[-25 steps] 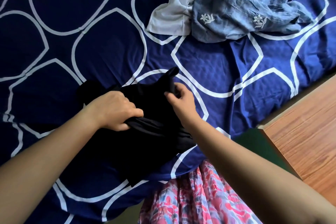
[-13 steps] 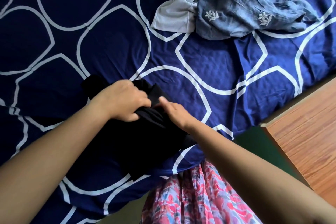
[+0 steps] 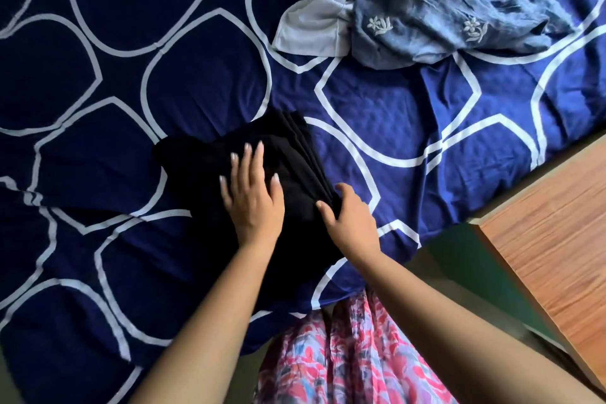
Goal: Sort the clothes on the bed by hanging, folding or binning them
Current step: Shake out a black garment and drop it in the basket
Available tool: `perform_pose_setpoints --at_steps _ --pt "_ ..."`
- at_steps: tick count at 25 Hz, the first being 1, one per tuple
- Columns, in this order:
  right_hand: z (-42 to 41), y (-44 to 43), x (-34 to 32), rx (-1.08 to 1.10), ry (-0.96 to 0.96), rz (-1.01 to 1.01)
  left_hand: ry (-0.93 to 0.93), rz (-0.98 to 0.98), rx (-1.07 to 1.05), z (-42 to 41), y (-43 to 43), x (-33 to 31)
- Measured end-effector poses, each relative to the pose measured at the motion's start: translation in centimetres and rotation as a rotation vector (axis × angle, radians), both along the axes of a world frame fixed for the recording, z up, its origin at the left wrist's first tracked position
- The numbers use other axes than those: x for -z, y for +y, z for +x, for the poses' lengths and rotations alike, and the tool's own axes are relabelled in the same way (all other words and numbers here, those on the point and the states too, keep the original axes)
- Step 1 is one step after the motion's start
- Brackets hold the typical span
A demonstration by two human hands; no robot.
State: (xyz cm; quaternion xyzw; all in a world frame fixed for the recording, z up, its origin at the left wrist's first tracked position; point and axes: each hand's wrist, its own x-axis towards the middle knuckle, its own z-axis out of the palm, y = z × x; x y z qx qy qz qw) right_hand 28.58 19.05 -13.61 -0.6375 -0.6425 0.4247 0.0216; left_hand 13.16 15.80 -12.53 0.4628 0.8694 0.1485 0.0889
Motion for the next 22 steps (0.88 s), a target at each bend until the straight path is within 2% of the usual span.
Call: perform_pose_setpoints --at_steps 3,6,8,10,12,14,18,20,22 --pt "0.3 -1.2 0.6 -0.072 -0.084 -0.017 -0.084 -0.181 0.019 1.1 -5.3 2.6" --pt "-1.3 -1.1 0.8 -0.128 -0.142 0.347 -0.089 -0.184 -0.015 1.0 -6.9 3.7" --pt "-3.0 -0.6 0.6 -0.294 -0.052 0.519 -0.113 -0.185 0.004 0.2 -7.0 3.7" --pt "-3.7 -0.1 1.2 -0.564 -0.061 0.515 -0.172 -0.265 0.117 -0.7 -7.0 4.1" --pt "-3.7 0.6 2.6 -0.683 -0.168 0.412 -0.18 -0.27 0.168 -1.7 -7.2 4.5" --pt "-3.5 1.2 3.1 -0.589 -0.159 0.303 -0.189 -0.133 0.053 -2.7 -7.3 4.2" --pt "-2.6 0.5 1.2 -0.021 0.073 0.231 -0.24 0.181 -0.585 -5.0 -10.0 2.8" --pt "-0.4 -1.4 0.8 0.189 0.028 0.121 -0.469 0.218 -0.793 -5.1 -12.8 2.6" --pt "1.6 -3.3 0.4 0.244 -0.006 -0.011 -0.837 0.076 -0.925 -4.6 -15.0 3.0"
